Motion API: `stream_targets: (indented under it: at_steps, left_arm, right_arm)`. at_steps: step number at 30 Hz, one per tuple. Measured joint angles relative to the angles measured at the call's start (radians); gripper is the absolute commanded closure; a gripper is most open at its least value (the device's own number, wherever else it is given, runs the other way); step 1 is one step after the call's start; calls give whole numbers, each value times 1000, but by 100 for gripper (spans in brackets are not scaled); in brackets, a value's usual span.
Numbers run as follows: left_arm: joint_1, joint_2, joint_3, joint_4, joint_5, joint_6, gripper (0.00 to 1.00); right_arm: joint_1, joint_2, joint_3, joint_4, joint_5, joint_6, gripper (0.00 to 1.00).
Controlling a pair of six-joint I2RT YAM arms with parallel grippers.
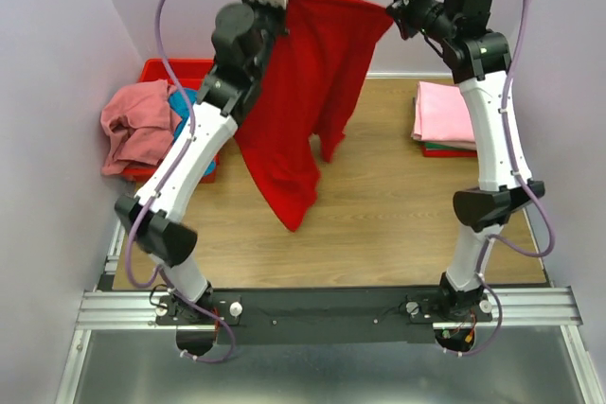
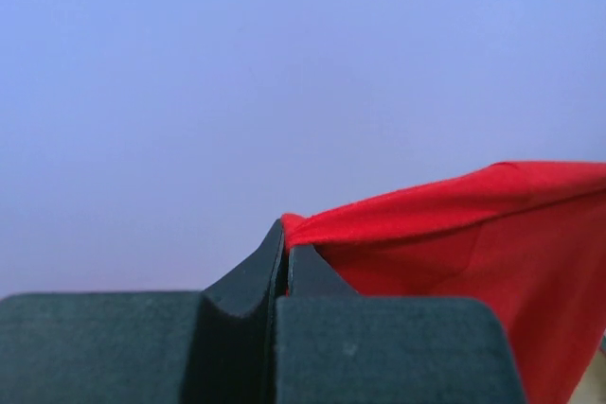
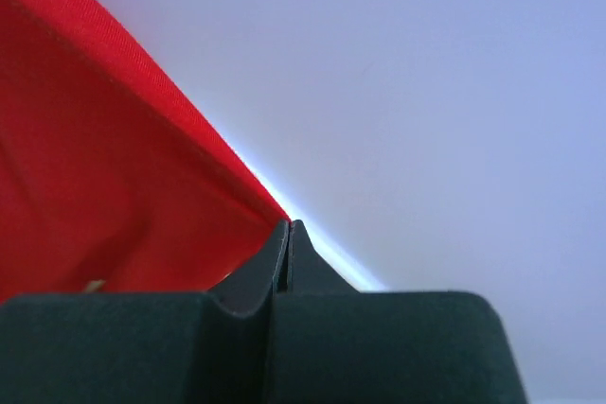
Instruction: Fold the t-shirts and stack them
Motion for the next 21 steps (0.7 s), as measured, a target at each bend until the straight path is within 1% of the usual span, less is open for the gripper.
stream_targets:
  at_steps: [3, 5, 9, 10, 11, 12, 13, 14, 15, 17, 18, 21]
  left_arm:
    - [25, 145, 277, -59, 3, 13, 100]
    - [27, 187, 370, -61, 9, 15, 100]
    - [19, 184, 466, -77, 21, 24, 100]
    - [13, 137, 441, -64, 22, 33, 100]
    - [12, 104, 417, -67, 22, 36, 100]
    - [2, 35, 351, -54, 24, 41, 100]
    - [-13, -32, 283, -58, 30, 45, 100]
    - [-35, -103, 202, -47, 46, 46, 100]
    - [-74, -203, 85, -18, 65, 44, 100]
    - [-156, -373, -130, -9, 107, 33, 100]
    - [-192, -437, -215, 1, 142, 16, 100]
    - [-255, -602, -515, 53, 264, -98, 100]
  right_arm:
    - [7, 59, 126, 77, 54, 0, 100]
    - [7, 63, 160, 133, 86, -1, 100]
    - [7, 13, 152, 188, 134, -6, 100]
    - [-4, -58, 67, 228, 153, -13, 100]
    - [-9, -106, 8, 219, 160, -18, 100]
    - [-14, -166, -87, 239, 163, -26, 99]
    - [-24, -258, -188, 223, 165, -43, 100]
    - [-29, -340, -296, 254, 164, -58, 100]
    - [-32, -434, -407, 247, 163, -82, 100]
    - [-33, -582, -615, 268, 158, -123, 100]
    - [-33, -668, -726, 248, 146, -146, 99]
    - [-35, -840, -1008, 185, 96, -188, 100]
